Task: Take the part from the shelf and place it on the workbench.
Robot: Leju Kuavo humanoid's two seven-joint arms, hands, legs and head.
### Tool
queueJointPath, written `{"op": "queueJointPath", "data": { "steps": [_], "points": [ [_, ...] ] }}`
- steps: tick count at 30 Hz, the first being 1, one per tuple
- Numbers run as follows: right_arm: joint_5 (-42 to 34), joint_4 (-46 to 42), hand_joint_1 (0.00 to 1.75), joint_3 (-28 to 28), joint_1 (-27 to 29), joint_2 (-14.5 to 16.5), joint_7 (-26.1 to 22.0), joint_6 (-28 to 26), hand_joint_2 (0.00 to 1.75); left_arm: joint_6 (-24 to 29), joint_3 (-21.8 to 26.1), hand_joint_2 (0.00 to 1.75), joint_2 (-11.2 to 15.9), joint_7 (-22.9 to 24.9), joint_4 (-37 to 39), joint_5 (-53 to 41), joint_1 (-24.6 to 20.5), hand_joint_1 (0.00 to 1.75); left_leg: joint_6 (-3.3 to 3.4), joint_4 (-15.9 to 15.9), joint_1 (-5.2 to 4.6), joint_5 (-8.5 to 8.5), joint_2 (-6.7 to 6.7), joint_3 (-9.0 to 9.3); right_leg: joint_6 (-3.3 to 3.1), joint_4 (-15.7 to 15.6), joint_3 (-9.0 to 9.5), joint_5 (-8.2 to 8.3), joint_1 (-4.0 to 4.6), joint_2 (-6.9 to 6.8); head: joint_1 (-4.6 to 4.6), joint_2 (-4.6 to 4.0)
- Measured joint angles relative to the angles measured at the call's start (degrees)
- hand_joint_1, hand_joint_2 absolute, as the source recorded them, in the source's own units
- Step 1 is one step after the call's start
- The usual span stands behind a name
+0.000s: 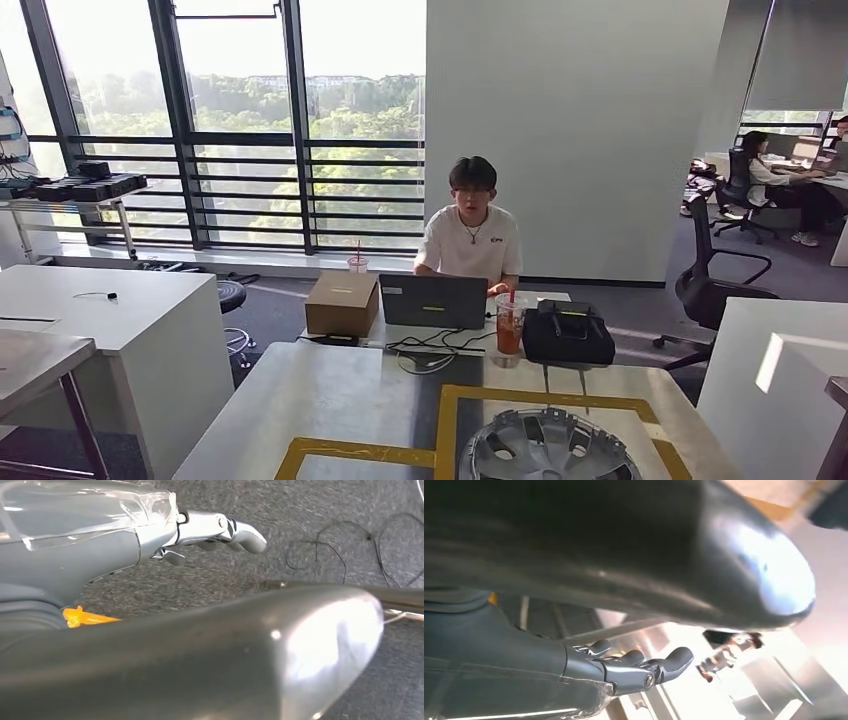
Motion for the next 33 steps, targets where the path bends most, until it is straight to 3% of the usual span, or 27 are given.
{"op": "queueJointPath", "data": {
  "steps": [1, 2, 4, 5, 7, 10, 11, 13, 14, 15, 16, 17, 18, 19, 21, 23, 25, 26, 28, 30, 31, 32, 33],
  "points": [
    [2.74, 1.66, 0.00, -2.28, -0.78, 0.51, -0.80, 1.06, 0.00, 0.14, 0.01, 0.00, -0.01, 0.22, 0.36, 0.30, 0.11, 0.00, -0.02, 0.06, -0.09, 0.42, 0.04, -0.59, 0.30, 1.63, -0.06, -0.62, -0.02, 0.00, 0.02, 0.00],
    [6.14, 3.54, 0.00, -4.77, -1.64, 1.08, -1.62, 2.03, 0.00, 0.28, 0.01, 0.00, -0.01, 0.49, 0.73, 0.64, 0.19, 0.00, -0.08, 0.17, -0.14, 0.82, 0.07, -1.17, 0.79, 1.01, 1.01, -0.23, -0.07, -0.01, 0.03, 0.00],
    [13.53, 7.43, 0.00, -9.63, -3.06, 2.20, -2.79, 3.42, 0.00, 0.53, 0.02, 0.00, -0.01, 1.14, 1.44, 1.47, 0.28, 0.00, -0.41, 0.71, -0.12, 1.51, -0.05, -2.34, 1.84, -6.27, 6.27, 2.01, -0.24, -0.03, 0.08, 0.01],
    [16.31, 9.08, 0.00, -11.46, -3.34, 2.66, -2.95, 3.69, 0.00, 0.65, 0.01, 0.00, 0.00, 1.39, 1.67, 1.85, 0.36, 0.00, -0.68, 1.05, -0.16, 1.78, -0.17, -2.83, 1.87, -10.09, 8.86, 2.81, -0.20, 0.01, 0.10, 0.02],
    [20.03, 11.87, 0.00, -13.93, -3.72, 3.34, -2.50, 3.90, 0.00, 0.88, -0.01, 0.00, 0.02, 1.74, 2.04, 2.45, 0.58, 0.00, -1.29, 1.69, -0.25, 2.20, -0.26, -3.25, 1.33, -14.13, 11.21, 3.48, 0.00, 0.15, 0.09, 0.02],
    [23.23, 15.26, 0.00, -16.23, -4.36, 4.09, -1.08, 3.93, 0.00, 1.16, 0.02, 0.00, 0.04, 2.05, 2.63, 2.99, 0.85, 0.00, -2.43, 2.04, 0.01, 2.51, -0.21, -3.49, -0.09, -14.15, 10.17, 4.28, 0.16, 0.16, 0.01, 0.01],
    [23.73, 16.08, 0.00, -16.76, -4.47, 4.34, -0.84, 3.93, 0.00, 1.20, 0.02, 0.00, 0.05, 2.12, 2.79, 3.04, 0.99, 0.00, -2.82, 2.86, 0.16, 1.19, -0.20, -3.82, -0.61, -14.21, 9.75, 4.75, 0.07, 0.04, -0.01, 0.01],
    [24.12, 17.23, 0.00, -17.56, -4.57, 4.74, -0.70, 3.93, 0.00, 1.23, 0.02, 0.00, 0.08, 2.17, 3.02, 3.08, 1.21, 0.00, -3.47, 7.49, 0.38, -4.28, -0.18, -5.14, -1.30, -14.24, 8.56, 5.91, -0.07, -0.15, -0.12, -0.02],
    [24.20, 17.72, 0.00, -17.88, -4.59, 4.88, -0.66, 3.93, 0.00, 1.24, 0.02, 0.00, 0.08, 2.20, 3.14, 3.09, 1.24, 0.00, -3.73, 11.15, 0.46, -7.43, -0.16, -5.95, -1.45, -14.20, 7.77, 6.53, -0.01, -0.16, -0.17, -0.02],
    [24.26, 18.17, 0.00, -18.16, -4.60, 4.99, -0.64, 3.93, 0.00, 1.24, 0.02, 0.00, 0.08, 2.22, 3.24, 3.09, 1.23, 0.00, -3.90, 14.70, 0.53, -9.49, -0.15, -6.53, -1.46, -14.13, 6.96, 7.17, 0.08, -0.17, -0.22, -0.02],
    [24.29, 18.59, 0.00, -18.39, -4.62, 5.08, -0.63, 3.93, 0.00, 1.24, 0.01, 0.00, 0.08, 2.23, 3.35, 3.09, 1.23, 0.00, -3.97, 17.28, 0.59, -10.27, -0.15, -6.54, -1.43, -14.04, 6.15, 7.81, 0.18, -0.16, -0.26, -0.01],
    [24.31, 18.95, 0.00, -18.58, -4.64, 5.18, -0.63, 3.93, 0.00, 1.24, 0.00, 0.00, 0.08, 2.23, 3.44, 3.09, 1.23, 0.00, -3.91, 18.01, 0.63, -9.69, -0.15, -5.65, -1.36, -13.94, 5.37, 8.42, 0.29, -0.14, -0.26, -0.01],
    [24.33, 19.25, 0.00, -18.76, -4.66, 5.25, -0.62, 3.93, 0.00, 1.24, -0.02, 0.00, 0.08, 2.23, 3.48, 3.09, 1.23, 0.00, -3.71, 16.50, 0.61, -8.23, -0.16, -3.65, -1.27, -13.84, 4.67, 8.99, 0.40, -0.11, -0.31, -0.01],
    [24.33, 19.49, 0.00, -18.94, -4.70, 5.32, -0.62, 3.93, 0.00, 1.23, -0.03, 0.00, 0.08, 2.23, 3.51, 3.09, 1.22, 0.00, -3.36, 13.05, 0.53, -6.72, -0.19, -0.70, -1.18, -13.78, 4.05, 9.52, 0.53, -0.08, -0.33, -0.01],
    [24.53, 19.87, 0.00, -19.24, -4.83, 5.49, -0.52, 4.04, 0.00, 1.22, -0.03, 0.00, 0.15, 2.23, 3.51, 3.14, 1.16, 0.00, -2.45, 4.11, 0.21, -6.18, -0.19, 5.62, -0.81, -13.79, 3.23, 10.52, 0.75, -0.06, -0.34, -0.01],
    [25.85, 20.23, 0.00, -19.48, -5.01, 5.62, -0.01, 4.65, 0.00, 1.25, 0.00, 0.00, 0.20, 2.27, 3.53, 3.27, 1.18, 0.00, -1.73, -0.45, -0.25, -6.90, -0.14, 8.04, -0.17, -14.00, 3.02, 11.51, 0.68, -0.13, -0.32, -0.01],
    [28.67, 20.80, 0.00, -19.68, -4.99, 5.68, 0.75, 5.71, 0.00, 1.23, 0.02, 0.00, 0.11, 2.21, 3.58, 3.04, 1.23, 0.00, -1.05, -1.19, -0.40, -5.76, -0.01, 7.41, 0.49, -14.28, 2.86, 12.34, 0.54, -0.14, -0.36, -0.05],
    [30.44, 21.34, 0.00, -19.78, -4.86, 5.74, 1.10, 6.38, 0.00, 1.16, 0.01, 0.00, 0.08, 2.04, 3.71, 2.62, 1.21, 0.00, -0.61, -1.68, -0.33, -4.92, 0.06, 7.00, 0.53, -13.82, 2.45, 11.73, 0.56, -0.10, -0.35, -0.05],
    [34.01, 22.92, 0.00, -19.79, -4.26, 5.82, 2.11, 8.28, 0.00, 0.94, -0.02, 0.00, -0.01, 1.55, 4.13, 1.21, 1.17, 0.00, 0.03, -2.50, -0.06, -3.00, 0.21, 5.69, 0.04, -10.13, 1.00, 7.63, 0.64, -0.02, -0.17, -0.05],
    [36.28, 25.46, 0.00, -18.88, -3.08, 5.67, 4.45, 11.52, 0.00, 0.84, -0.04, 0.00, -0.01, 0.98, 4.78, -0.61, 1.12, 0.00, 0.16, -2.49, -0.11, -1.53, 0.23, 3.95, -0.12, -3.17, -0.57, 2.60, 0.55, 0.01, -0.05, -0.02],
    [36.78, 27.36, 0.00, -17.98, -2.33, 5.37, 6.15, 13.30, 0.00, 0.82, -0.04, 0.00, -0.01, 0.70, 5.18, -1.66, 1.06, 0.00, 0.09, -2.39, -0.12, -0.85, 0.25, 3.05, 0.30, -0.06, -0.79, 1.57, 0.42, 0.01, -0.03, -0.02],
    [37.05, 29.82, 0.00, -16.87, -1.64, 4.82, 7.92, 14.85, 0.00, 0.81, -0.04, 0.00, -0.02, 0.43, 5.64, -2.72, 0.97, 0.00, -0.03, -2.21, -0.10, -0.21, 0.27, 2.11, 1.01, 1.61, -0.27, 1.80, 0.24, 0.01, -0.01, -0.02],
    [37.23, 32.72, 0.00, -15.69, -1.12, 4.02, 9.56, 15.93, 0.00, 0.79, -0.04, 0.00, -0.02, 0.14, 6.15, -3.79, 0.89, 0.00, -0.21, -1.92, -0.05, 0.37, 0.32, 1.15, 1.86, 1.28, 1.20, 2.95, 0.02, 0.00, 0.03, -0.02]
  ]
}}
